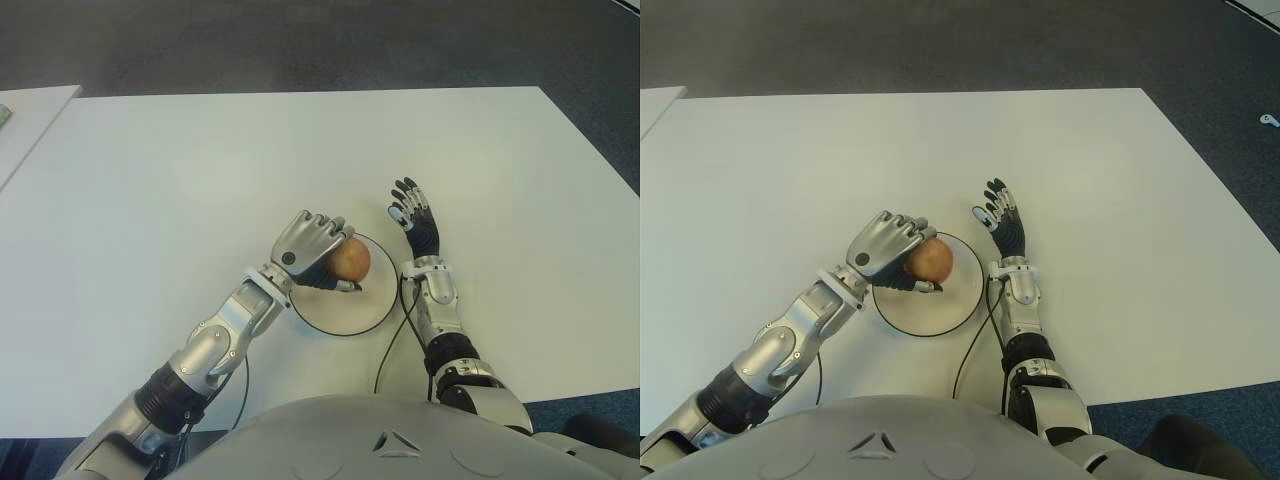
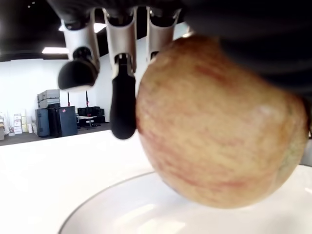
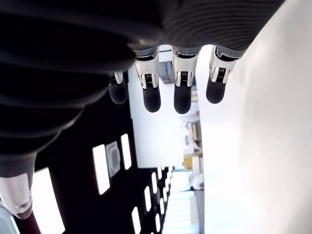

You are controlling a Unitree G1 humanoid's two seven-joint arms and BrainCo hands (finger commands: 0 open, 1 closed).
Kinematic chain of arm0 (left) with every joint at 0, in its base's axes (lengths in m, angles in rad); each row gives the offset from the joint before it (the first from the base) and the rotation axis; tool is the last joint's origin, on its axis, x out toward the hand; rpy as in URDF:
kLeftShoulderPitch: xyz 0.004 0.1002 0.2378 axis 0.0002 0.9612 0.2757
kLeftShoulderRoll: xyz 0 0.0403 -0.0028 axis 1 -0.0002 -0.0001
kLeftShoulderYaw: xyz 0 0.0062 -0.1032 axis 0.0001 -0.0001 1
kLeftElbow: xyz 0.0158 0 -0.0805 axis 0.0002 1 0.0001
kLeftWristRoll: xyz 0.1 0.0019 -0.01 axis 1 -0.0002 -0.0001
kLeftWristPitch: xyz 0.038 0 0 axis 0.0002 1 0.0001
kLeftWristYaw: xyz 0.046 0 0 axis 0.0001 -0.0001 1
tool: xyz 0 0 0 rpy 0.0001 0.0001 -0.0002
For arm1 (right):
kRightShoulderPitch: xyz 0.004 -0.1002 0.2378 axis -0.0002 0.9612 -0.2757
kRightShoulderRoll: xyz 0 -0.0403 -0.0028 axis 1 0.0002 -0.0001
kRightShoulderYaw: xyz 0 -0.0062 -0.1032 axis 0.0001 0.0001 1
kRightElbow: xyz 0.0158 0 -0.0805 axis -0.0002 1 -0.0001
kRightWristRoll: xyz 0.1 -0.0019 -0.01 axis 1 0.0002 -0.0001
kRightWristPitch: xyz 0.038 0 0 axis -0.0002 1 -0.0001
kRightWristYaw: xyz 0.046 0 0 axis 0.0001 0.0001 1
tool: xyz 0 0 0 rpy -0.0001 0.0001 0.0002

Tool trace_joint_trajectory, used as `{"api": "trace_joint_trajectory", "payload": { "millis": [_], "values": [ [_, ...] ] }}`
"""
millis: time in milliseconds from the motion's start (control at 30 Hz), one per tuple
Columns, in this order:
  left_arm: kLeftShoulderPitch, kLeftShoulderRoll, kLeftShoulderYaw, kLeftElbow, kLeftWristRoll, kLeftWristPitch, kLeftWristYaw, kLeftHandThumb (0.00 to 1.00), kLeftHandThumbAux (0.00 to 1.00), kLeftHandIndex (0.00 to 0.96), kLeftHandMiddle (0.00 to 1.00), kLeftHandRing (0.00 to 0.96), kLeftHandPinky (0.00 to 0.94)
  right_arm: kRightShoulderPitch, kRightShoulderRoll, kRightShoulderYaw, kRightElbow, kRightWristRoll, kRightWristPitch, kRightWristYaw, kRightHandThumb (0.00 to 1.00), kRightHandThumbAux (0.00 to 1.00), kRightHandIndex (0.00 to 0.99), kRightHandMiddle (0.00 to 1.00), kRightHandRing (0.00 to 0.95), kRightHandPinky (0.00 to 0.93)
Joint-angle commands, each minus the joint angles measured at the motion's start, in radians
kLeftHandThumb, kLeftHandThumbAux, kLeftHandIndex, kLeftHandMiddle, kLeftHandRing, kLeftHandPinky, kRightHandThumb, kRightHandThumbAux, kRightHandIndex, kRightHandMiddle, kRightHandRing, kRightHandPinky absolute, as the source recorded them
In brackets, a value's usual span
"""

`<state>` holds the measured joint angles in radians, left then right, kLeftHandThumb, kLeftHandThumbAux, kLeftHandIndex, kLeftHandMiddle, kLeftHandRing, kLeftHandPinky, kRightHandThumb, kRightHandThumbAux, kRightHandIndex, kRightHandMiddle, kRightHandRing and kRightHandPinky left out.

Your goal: Put the apples into the plate.

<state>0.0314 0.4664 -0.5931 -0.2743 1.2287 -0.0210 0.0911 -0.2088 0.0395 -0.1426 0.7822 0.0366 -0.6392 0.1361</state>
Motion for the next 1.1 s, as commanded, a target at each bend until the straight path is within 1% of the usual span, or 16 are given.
{"api": "trace_joint_trajectory", "payload": {
  "millis": [33,133,267,533,700,900,1100],
  "values": [
    [0.072,-0.014,-0.028,0.042,0.038,-0.011,0.093,0.854,0.662,0.406,0.529,0.835,0.812,0.188,0.025,-0.010,0.130,0.017,0.013,-0.016,0.152,0.550,0.068,0.138,0.118,0.127],
    [0.098,-0.015,-0.027,0.033,0.031,-0.010,0.098,0.854,0.663,0.404,0.528,0.830,0.806,0.189,0.025,-0.008,0.126,0.016,0.014,-0.019,0.155,0.551,0.070,0.143,0.123,0.129],
    [0.131,0.000,-0.012,-0.009,0.002,-0.024,0.050,0.853,0.663,0.404,0.528,0.822,0.803,0.189,0.024,-0.003,0.124,0.009,0.013,-0.031,0.153,0.544,0.075,0.146,0.125,0.129],
    [0.140,0.007,-0.002,-0.013,0.003,-0.043,0.035,0.852,0.664,0.402,0.525,0.812,0.795,0.183,0.022,-0.002,0.133,0.010,0.006,-0.034,0.153,0.544,0.080,0.153,0.130,0.120],
    [0.136,0.014,-0.002,0.002,0.014,-0.061,0.050,0.853,0.664,0.403,0.526,0.818,0.804,0.182,0.022,0.001,0.134,0.007,0.009,-0.038,0.149,0.546,0.076,0.150,0.127,0.118],
    [0.137,0.006,-0.009,0.006,0.027,-0.060,0.038,0.853,0.664,0.403,0.528,0.826,0.812,0.182,0.022,0.004,0.131,0.002,0.014,-0.044,0.143,0.543,0.074,0.153,0.126,0.106],
    [0.144,-0.004,-0.016,-0.008,0.034,-0.037,-0.042,0.852,0.664,0.401,0.526,0.817,0.794,0.180,0.021,0.003,0.130,0.001,0.019,-0.045,0.136,0.537,0.076,0.154,0.129,0.121]
  ]
}}
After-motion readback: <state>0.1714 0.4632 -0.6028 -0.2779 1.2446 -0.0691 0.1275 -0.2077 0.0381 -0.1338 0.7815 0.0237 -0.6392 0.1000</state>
